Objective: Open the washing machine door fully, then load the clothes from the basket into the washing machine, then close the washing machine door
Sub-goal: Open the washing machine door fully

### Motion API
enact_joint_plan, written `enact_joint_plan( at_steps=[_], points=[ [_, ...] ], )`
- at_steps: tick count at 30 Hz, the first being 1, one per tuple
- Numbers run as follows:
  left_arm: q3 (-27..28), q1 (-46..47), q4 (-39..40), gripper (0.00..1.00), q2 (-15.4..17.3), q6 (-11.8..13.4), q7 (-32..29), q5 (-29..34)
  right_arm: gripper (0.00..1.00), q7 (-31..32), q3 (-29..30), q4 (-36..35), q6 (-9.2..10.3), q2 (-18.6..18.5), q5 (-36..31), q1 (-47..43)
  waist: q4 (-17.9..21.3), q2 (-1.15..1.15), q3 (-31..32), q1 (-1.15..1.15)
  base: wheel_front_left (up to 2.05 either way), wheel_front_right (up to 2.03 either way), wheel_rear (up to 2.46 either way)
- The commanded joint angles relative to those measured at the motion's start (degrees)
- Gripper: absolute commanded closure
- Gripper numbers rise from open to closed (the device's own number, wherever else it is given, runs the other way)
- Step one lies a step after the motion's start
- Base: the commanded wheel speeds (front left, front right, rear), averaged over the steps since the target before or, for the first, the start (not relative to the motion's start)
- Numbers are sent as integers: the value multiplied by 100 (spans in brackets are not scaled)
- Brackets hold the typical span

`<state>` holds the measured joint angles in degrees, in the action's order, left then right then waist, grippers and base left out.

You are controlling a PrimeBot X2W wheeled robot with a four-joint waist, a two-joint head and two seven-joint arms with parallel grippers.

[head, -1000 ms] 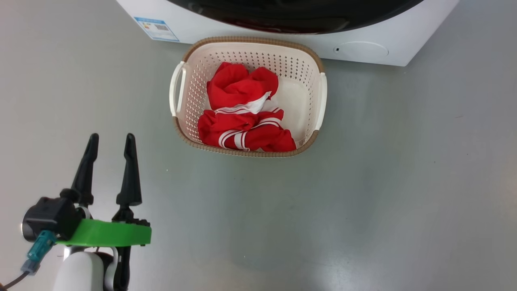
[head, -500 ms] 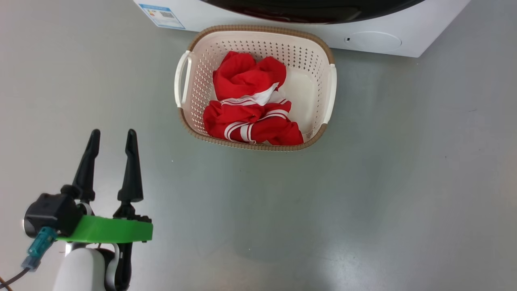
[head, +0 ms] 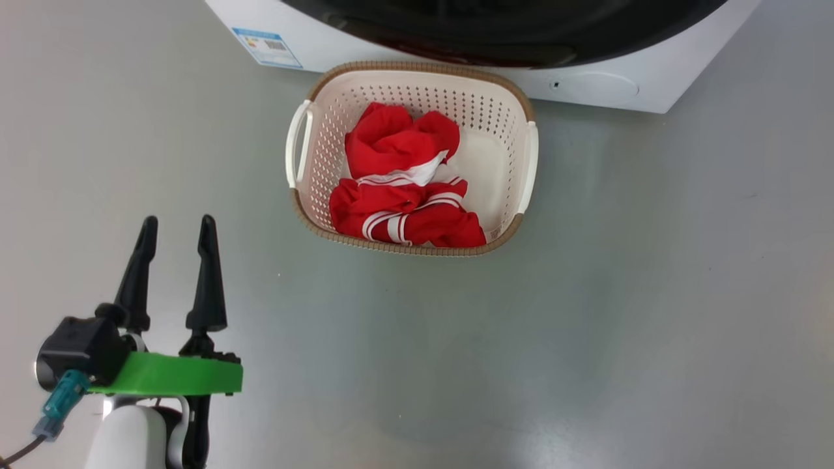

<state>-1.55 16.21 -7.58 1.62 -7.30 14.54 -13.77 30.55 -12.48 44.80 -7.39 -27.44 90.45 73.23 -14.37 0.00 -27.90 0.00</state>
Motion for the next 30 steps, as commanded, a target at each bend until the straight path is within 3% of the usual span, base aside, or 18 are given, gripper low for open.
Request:
enact_joint_plan(
  at_steps=[1, 15, 30],
  points=[
    [224, -125, 81, 0, 127, -19, 46, 15, 100, 108, -68, -193, -10, 151, 108, -150, 54, 0, 91, 0, 0, 0, 0],
    [276, -305, -29, 0, 152, -19, 46, 72, 100, 618, -172, -506, -10, 349, 316, -1023, 242, 0, 498, 0, 0, 0, 0],
    [342, -424, -27, 0, 173, -19, 46, 83, 100, 879, -191, -603, -10, 422, 397, -1383, 290, 0, 702, 0, 0, 0, 0]
  ],
)
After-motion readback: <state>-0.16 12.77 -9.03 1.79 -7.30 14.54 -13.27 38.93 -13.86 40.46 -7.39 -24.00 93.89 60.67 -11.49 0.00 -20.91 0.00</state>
